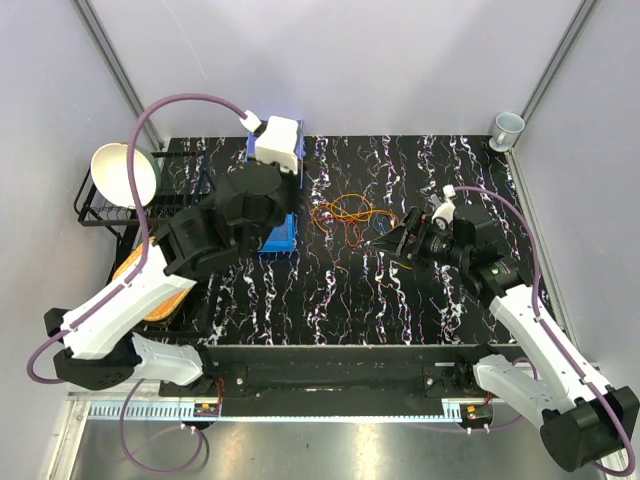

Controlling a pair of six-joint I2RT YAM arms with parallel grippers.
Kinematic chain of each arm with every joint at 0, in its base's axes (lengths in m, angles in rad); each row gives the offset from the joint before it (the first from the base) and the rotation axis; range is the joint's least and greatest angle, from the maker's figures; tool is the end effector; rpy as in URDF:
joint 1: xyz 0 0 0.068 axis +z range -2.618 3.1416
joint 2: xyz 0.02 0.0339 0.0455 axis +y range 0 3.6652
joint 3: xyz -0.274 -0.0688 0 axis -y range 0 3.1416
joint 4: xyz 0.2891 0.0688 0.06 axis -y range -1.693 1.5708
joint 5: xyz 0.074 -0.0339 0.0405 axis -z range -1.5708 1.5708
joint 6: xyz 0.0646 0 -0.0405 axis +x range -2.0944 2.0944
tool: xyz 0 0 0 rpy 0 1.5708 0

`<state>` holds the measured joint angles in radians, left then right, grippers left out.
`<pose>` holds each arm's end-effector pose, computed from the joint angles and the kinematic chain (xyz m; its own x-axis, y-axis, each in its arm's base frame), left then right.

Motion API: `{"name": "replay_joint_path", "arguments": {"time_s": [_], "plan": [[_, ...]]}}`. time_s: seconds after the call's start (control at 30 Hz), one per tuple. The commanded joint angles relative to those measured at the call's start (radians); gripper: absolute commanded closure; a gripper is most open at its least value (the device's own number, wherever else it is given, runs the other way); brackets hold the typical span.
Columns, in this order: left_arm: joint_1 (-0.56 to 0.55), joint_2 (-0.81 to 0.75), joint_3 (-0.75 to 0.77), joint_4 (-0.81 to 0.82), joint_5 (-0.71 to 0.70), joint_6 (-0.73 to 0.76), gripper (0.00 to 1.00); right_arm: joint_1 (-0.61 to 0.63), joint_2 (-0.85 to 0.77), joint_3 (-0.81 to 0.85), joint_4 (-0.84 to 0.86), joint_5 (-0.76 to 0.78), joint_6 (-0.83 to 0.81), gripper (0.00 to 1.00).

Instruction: Untangle the cables

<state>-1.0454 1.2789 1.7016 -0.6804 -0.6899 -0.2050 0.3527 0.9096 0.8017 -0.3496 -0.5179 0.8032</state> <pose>0.1860 -0.2389 0.5177 -0.1982 0.0287 -0.9798 0.3251 0.9449 -0.0380 0.2352 0.1206 0.3008 -0.8037 0.3704 -0.4656 -0.1996 0.5695 0.7974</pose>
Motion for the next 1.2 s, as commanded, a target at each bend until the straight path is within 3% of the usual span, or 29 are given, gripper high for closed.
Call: {"name": "replay_joint_path", "arguments": {"time_s": [0.0, 0.27, 0.57, 0.9, 1.17], "plan": [[0.042, 0.013, 0.124, -0.045, -0.085, 0.070, 1.00, 0.005, -0.005, -0.009, 0.015, 0.030, -0.025, 0.13], [0.151, -0.012, 0.268, -0.038, -0.068, 0.110, 1.00, 0.005, -0.002, -0.047, 0.015, 0.038, -0.036, 0.13], [0.157, -0.013, 0.490, -0.028, 0.027, 0.136, 1.00, 0.005, 0.095, -0.091, 0.098, 0.049, -0.029, 0.14], [0.157, -0.029, 0.394, 0.059, -0.079, 0.229, 1.00, 0.003, 0.158, -0.165, 0.175, 0.036, -0.010, 0.15], [0.176, 0.022, 0.408, 0.171, -0.123, 0.326, 1.00, 0.005, 0.173, -0.187, 0.199, 0.029, -0.009, 0.17]]}}
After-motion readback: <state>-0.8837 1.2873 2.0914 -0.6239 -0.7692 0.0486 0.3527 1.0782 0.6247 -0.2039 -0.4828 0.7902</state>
